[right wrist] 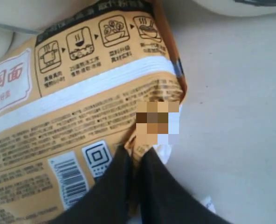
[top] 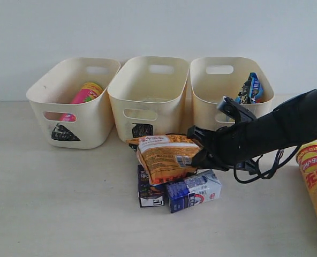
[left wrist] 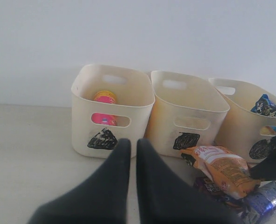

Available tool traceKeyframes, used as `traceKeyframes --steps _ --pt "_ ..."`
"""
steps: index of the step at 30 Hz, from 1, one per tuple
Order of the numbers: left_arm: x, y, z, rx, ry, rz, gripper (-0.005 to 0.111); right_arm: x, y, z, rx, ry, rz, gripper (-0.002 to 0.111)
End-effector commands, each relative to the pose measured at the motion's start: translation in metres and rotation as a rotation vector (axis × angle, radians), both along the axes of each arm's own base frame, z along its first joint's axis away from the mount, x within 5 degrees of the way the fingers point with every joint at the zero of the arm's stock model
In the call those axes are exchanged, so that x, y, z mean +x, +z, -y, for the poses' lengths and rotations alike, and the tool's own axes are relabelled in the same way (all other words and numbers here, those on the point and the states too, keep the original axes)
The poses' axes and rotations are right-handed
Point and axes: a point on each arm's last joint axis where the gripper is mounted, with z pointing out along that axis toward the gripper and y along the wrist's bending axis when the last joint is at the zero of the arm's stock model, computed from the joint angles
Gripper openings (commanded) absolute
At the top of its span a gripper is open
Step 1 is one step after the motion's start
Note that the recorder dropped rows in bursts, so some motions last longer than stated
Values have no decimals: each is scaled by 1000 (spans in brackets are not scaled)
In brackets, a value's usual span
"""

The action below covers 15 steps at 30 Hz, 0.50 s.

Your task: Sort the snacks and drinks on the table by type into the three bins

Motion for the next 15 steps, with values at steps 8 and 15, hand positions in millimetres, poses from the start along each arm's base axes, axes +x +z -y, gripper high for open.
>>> traceKeyframes --steps 8,15 --pt "1 -1 0 -6 -1 -9 4 -10 43 -3 41 116 114 0" --pt "1 -1 0 -6 -1 -9 4 -25 76 -7 99 231 163 0"
